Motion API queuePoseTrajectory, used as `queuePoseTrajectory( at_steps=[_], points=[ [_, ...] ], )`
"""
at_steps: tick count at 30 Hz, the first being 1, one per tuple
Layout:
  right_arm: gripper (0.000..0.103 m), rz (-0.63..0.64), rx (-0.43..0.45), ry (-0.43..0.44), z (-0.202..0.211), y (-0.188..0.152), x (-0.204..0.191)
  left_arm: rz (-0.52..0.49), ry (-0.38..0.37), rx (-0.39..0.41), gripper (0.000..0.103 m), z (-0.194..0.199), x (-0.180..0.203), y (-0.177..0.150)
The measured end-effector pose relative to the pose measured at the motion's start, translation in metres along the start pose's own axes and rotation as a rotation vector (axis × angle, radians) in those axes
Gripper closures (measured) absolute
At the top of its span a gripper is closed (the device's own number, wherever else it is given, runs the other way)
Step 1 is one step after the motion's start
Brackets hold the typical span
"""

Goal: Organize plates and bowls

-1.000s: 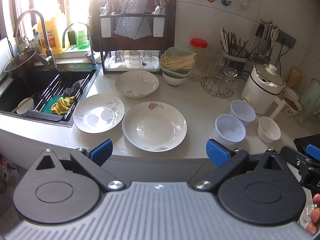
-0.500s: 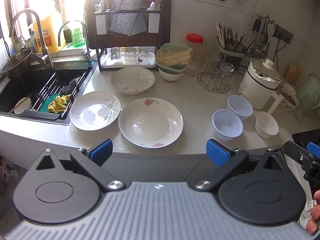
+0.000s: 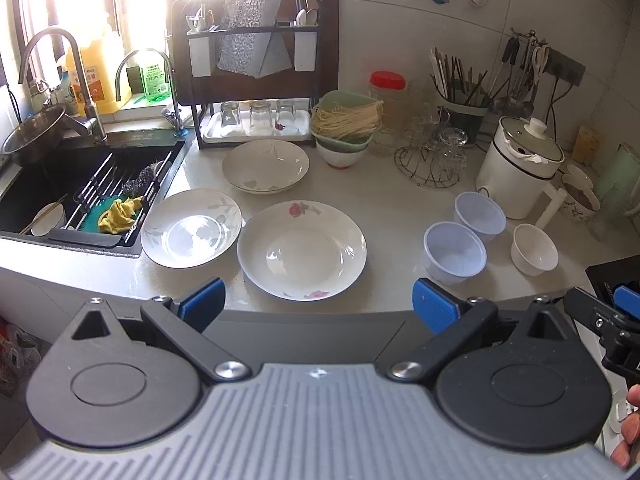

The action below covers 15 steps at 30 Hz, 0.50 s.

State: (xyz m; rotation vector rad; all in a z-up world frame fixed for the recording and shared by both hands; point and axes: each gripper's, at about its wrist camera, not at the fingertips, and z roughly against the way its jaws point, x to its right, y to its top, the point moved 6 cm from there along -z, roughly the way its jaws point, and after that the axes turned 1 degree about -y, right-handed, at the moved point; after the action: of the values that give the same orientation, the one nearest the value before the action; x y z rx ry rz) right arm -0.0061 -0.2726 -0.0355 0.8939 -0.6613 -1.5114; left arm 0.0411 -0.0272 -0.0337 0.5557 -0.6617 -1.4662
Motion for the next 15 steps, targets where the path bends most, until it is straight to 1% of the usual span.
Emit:
queuePoseTrajectory(
  at_steps=[7, 15],
  points=[
    [0.000, 0.019, -0.003, -0.008, 0.000, 0.000, -0.002, 0.015, -0.010, -0.015, 0.002, -0.004, -0.002, -0.001],
    [0.000, 0.035, -0.036, 0.001, -0.006, -0.007, -0.007, 0.038, -0.007, -0.031, 0.002, -0.011, -0.007, -0.005]
  ],
)
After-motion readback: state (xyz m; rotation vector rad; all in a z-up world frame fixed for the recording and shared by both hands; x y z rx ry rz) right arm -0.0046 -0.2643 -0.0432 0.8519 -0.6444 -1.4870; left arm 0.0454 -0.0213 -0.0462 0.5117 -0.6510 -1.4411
